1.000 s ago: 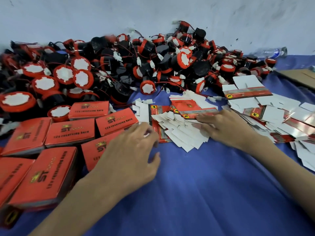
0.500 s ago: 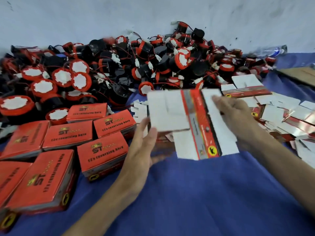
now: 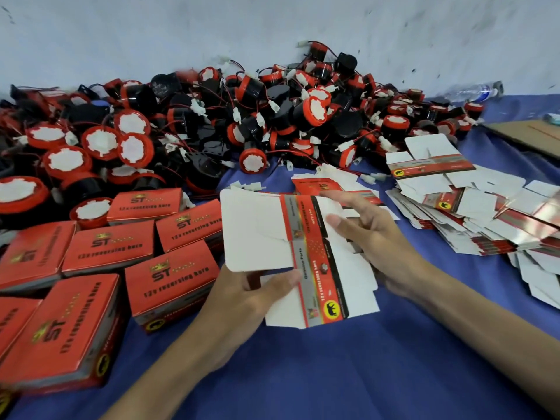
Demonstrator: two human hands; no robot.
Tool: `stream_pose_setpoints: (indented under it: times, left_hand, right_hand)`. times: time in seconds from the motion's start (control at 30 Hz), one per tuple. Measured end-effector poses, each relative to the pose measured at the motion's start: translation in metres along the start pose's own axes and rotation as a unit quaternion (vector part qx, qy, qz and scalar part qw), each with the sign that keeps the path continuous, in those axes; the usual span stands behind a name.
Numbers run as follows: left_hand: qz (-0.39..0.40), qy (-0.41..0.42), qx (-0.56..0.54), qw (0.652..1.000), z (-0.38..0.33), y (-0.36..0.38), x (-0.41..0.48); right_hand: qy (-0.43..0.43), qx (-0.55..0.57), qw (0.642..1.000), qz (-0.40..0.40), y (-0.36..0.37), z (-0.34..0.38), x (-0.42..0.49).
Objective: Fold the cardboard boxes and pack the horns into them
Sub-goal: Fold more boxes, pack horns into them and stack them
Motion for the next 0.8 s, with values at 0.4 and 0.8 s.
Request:
stream_pose_setpoints:
  times: [0.4, 0.8]
  left_hand:
    - [-0.042, -0.065, 0.026, 0.997, 0.005, -0.002, -0.004]
    - [-0.056, -0.153, -0.153, 0.975, 0.009, -0.006, -0.005]
  right_hand:
    - [-0.099, -0.188, 0.977, -0.016, 0.002, 0.003, -0.003]
    - [0.012, 0.060, 0.996, 0.067, 0.007, 0.001, -0.008]
Point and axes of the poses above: each hand's wrist, its own x-axis towards the middle knuckle, its own y-axis out of the palm, z = x × y, the point moved 3 cm from there along x, towards the middle knuckle, and after that the axes turned 11 degrees about x, right-handed, at the moved point
